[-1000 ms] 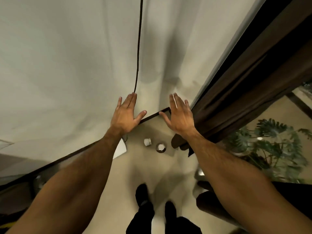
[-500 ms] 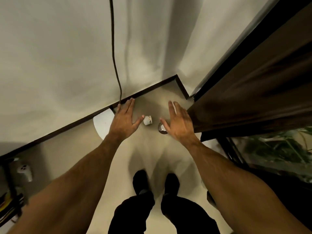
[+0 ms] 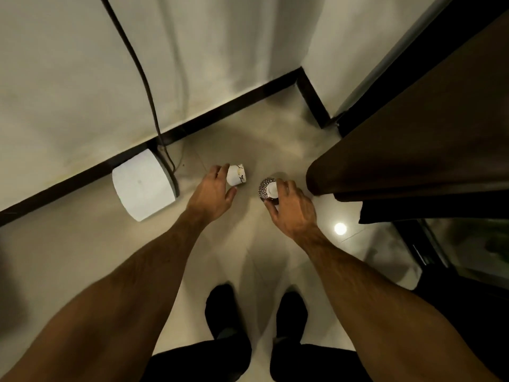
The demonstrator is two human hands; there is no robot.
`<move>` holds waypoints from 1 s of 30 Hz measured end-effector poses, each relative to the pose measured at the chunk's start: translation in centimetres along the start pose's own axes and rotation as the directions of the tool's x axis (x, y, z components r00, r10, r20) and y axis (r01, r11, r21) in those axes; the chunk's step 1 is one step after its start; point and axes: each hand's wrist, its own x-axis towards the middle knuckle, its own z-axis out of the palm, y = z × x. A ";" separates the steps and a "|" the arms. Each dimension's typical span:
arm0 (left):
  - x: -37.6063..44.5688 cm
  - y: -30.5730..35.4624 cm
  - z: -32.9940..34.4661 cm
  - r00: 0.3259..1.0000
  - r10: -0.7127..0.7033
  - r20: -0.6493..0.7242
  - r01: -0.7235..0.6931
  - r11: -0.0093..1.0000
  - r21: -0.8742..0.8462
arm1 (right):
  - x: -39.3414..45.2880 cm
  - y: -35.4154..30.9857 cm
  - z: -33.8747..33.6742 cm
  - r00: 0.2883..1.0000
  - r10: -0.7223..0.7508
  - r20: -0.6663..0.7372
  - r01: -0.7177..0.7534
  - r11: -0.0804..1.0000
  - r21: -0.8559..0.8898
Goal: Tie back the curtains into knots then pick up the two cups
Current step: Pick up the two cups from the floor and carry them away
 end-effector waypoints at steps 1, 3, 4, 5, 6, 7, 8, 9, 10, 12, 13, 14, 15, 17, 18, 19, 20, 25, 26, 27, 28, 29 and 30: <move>0.6 -0.5 1.0 1.000 0.006 0.003 -0.006 1.000 0.007 | 0.5 0.2 1.1 1.000 0.005 0.010 -0.005 1.000 0.001; 1.9 -1.4 2.8 1.000 0.005 0.014 -0.005 0.999 0.036 | 1.6 0.5 3.0 0.999 0.018 0.036 -0.017 1.000 -0.010; 2.6 -1.9 3.7 1.000 0.005 0.019 -0.006 0.999 0.052 | 2.1 0.7 3.9 0.999 0.023 0.044 -0.022 1.000 -0.019; 3.2 -2.3 4.5 1.000 0.005 0.023 -0.006 0.998 0.063 | 2.5 0.8 4.8 0.998 0.030 0.052 -0.028 0.999 -0.025; 3.8 -2.7 5.1 1.000 0.006 0.025 -0.007 0.998 0.070 | 2.9 1.0 5.5 0.998 0.037 0.056 -0.036 0.999 -0.026; 4.3 -3.0 5.6 1.000 0.005 0.025 -0.006 0.997 0.077 | 3.3 1.1 6.1 0.997 0.044 0.061 -0.042 0.999 -0.026; 4.8 -3.2 6.1 1.000 -0.001 0.022 -0.001 0.997 0.083 | 3.7 1.2 6.7 0.997 0.047 0.068 -0.046 0.999 -0.025; 5.2 -3.4 6.5 1.000 -0.008 0.018 0.007 0.996 0.086 | 4.0 1.4 7.3 0.996 0.049 0.072 -0.047 0.999 -0.024; 5.7 -3.6 6.9 1.000 -0.014 0.014 0.013 0.996 0.086 | 4.3 1.6 7.8 0.996 0.050 0.075 -0.048 0.999 -0.024; 6.6 -3.9 7.6 1.000 -0.015 0.010 0.014 0.996 0.087 | 5.0 2.0 8.7 0.995 0.062 0.075 -0.061 0.998 -0.019; 7.1 -4.0 7.9 1.000 -0.011 0.008 0.011 0.996 0.090 | 5.3 2.2 9.1 0.995 0.071 0.074 -0.070 0.997 -0.017; 7.6 -4.0 8.2 1.000 -0.008 0.004 0.008 0.996 0.092 | 5.7 2.3 9.6 0.995 0.079 0.068 -0.078 0.997 -0.014; 8.0 -4.1 8.5 1.000 -0.008 -0.002 0.008 0.995 0.097 | 6.0 2.5 9.9 0.995 0.084 0.057 -0.084 0.996 -0.013; 8.9 -4.3 9.0 1.000 -0.009 -0.016 0.011 0.993 0.118 | 6.8 2.9 10.6 0.994 0.095 0.047 -0.095 0.995 -0.011; 9.3 -4.4 9.3 1.000 -0.007 -0.024 0.010 0.991 0.132 | 7.2 3.0 10.9 0.993 0.104 0.053 -0.104 0.995 -0.007; 9.7 -4.5 9.6 1.000 -0.007 -0.027 0.011 0.989 0.144 | 7.6 3.2 11.2 0.992 0.113 0.061 -0.114 0.993 0.002; 10.1 -4.7 9.8 1.000 -0.010 -0.023 0.014 0.988 0.155 | 7.9 3.3 11.4 0.990 0.123 0.067 -0.124 0.992 0.012; 11.6 -5.1 10.9 0.998 -0.043 0.037 0.035 0.983 0.180 | 8.8 3.3 12.7 0.982 0.155 0.108 -0.158 0.987 0.026; 11.8 -5.2 11.1 0.998 -0.046 0.043 0.037 0.982 0.188 | 9.0 3.3 12.9 0.979 0.163 0.122 -0.168 0.985 0.033; 12.0 -5.3 11.3 0.998 -0.046 0.046 0.036 0.980 0.196 | 9.1 3.3 13.0 0.975 0.173 0.138 -0.180 0.983 0.039; 12.1 -5.5 11.4 0.998 -0.042 0.046 0.032 0.979 0.203 | 9.3 3.3 13.2 0.971 0.182 0.153 -0.191 0.981 0.044; 12.2 -5.5 11.5 0.998 -0.038 0.046 0.028 0.978 0.206 | 9.5 3.3 13.3 0.968 0.189 0.167 -0.199 0.979 0.045; 12.3 -5.6 11.6 0.998 -0.037 0.046 0.027 0.978 0.207 | 9.6 3.3 13.4 0.965 0.193 0.177 -0.204 0.978 0.045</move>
